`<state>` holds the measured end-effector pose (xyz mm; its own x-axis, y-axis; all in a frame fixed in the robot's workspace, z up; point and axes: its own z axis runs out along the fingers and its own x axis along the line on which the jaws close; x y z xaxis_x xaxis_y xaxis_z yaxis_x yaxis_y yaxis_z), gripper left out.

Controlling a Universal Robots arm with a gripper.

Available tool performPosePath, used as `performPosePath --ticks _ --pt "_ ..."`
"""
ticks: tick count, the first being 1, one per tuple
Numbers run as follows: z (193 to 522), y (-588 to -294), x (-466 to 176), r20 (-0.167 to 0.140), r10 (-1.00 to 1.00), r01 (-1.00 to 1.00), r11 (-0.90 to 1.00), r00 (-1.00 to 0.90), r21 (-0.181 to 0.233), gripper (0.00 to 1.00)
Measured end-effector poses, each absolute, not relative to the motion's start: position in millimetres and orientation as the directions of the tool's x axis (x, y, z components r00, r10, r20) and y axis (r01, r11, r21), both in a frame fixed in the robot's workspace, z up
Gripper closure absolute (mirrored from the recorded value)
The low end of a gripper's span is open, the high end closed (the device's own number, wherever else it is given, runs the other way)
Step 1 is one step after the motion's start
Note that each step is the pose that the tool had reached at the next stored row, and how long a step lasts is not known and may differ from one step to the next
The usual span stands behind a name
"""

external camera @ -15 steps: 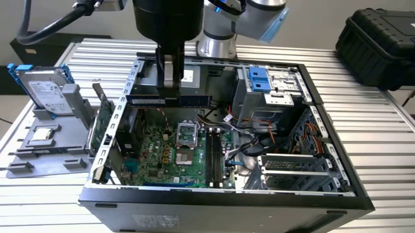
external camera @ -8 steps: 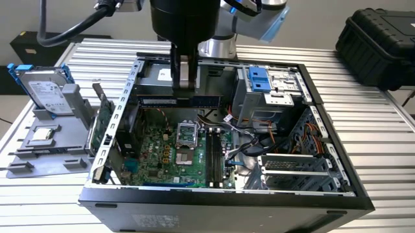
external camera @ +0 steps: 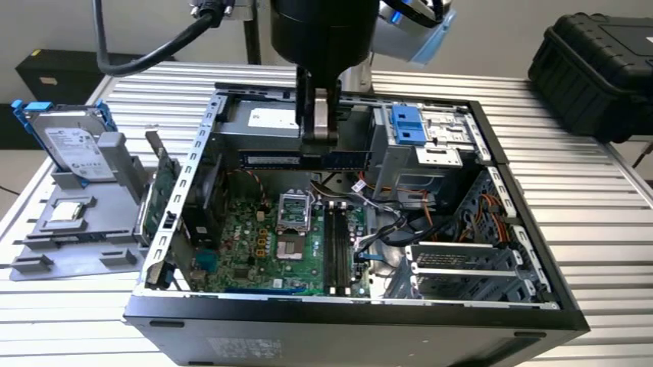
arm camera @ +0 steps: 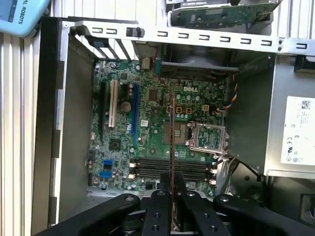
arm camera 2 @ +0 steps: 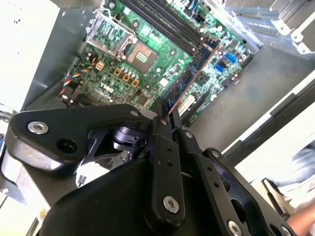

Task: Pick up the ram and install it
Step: 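Pick up the ram and move it above insertion slot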

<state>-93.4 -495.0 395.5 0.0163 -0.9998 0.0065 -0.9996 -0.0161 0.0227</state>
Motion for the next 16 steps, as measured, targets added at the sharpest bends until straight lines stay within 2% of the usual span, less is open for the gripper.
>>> performPosePath --ticks 16 --pt "395 -495 -54 0.006 -1.000 -1.000 -0.014 0.015 0.027 1.00"
